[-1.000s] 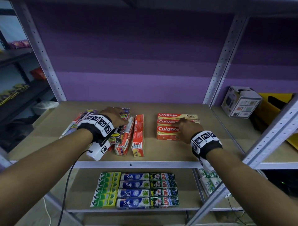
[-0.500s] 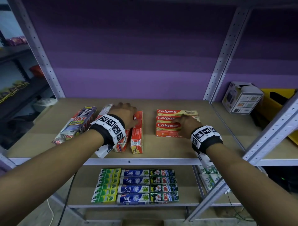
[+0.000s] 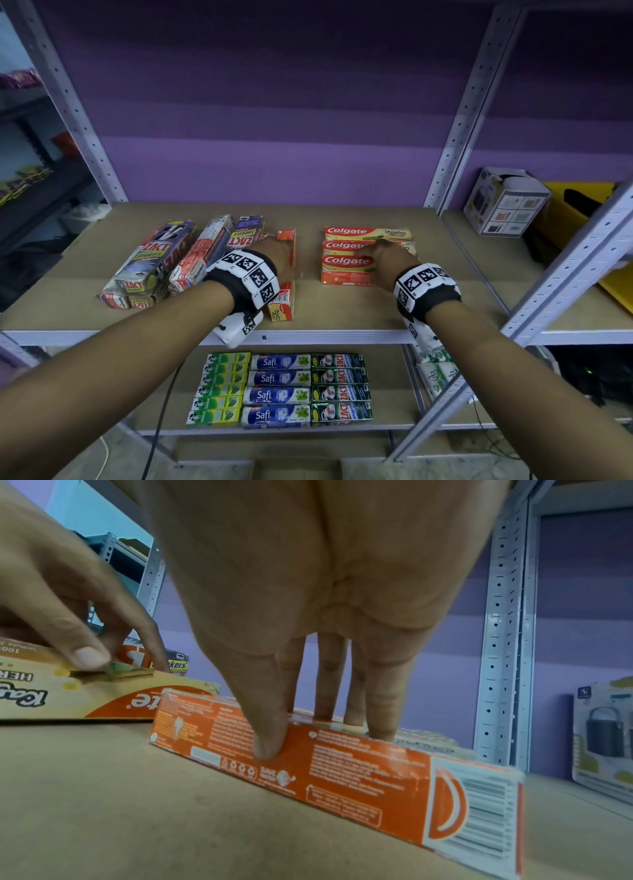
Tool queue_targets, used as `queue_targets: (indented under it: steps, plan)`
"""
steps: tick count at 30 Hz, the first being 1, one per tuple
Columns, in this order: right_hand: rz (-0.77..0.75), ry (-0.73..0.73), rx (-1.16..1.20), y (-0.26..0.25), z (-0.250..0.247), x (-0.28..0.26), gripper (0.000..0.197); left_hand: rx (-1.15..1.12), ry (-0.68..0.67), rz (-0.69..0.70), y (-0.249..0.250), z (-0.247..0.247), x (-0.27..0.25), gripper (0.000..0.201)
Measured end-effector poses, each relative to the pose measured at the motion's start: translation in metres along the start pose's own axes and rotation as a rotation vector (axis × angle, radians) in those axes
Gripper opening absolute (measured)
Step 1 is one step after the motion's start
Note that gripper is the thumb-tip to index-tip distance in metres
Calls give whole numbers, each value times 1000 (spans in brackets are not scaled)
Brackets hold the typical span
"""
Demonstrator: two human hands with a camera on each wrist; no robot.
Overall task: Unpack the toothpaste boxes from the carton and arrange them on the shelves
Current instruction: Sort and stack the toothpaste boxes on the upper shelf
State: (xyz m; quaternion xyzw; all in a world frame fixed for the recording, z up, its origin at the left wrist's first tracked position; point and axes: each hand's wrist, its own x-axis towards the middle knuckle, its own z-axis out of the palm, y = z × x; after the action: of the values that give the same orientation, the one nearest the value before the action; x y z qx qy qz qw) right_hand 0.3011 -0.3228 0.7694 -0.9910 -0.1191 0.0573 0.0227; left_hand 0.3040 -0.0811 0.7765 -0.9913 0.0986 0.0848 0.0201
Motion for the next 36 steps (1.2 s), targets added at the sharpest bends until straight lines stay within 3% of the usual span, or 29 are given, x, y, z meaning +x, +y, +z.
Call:
queue_targets:
  steps: [7, 11, 17, 21, 23, 26, 32, 36]
  plan:
    - [2, -25, 23, 0, -2, -1, 55, -270, -29, -88, -12, -5, -4, 61]
    - [50, 49, 171, -5, 5, -5, 48, -765, -47, -186, -12, -5, -12, 58]
    - [3, 264, 669, -8, 9, -14, 23, -1484, 1, -113, 3, -8, -18, 74]
    - [13, 120, 1276, -21, 3, -23, 24, -1782, 40, 2, 18, -5, -17, 49]
    - [-11, 71, 1442, -23, -2, -28, 26, -1866, 62, 40, 24, -3, -16, 40]
    - [-44, 67, 1514, -19, -6, -36, 28, -1933, 83, 91, 29, 1, -15, 48]
    - [-48, 87, 1409, 7, -12, -52, 29, -2073, 174, 153, 21, -7, -12, 53]
    - [-51, 58, 1316, 27, -16, -64, 25, -2015, 193, 182, 12, -13, -13, 63]
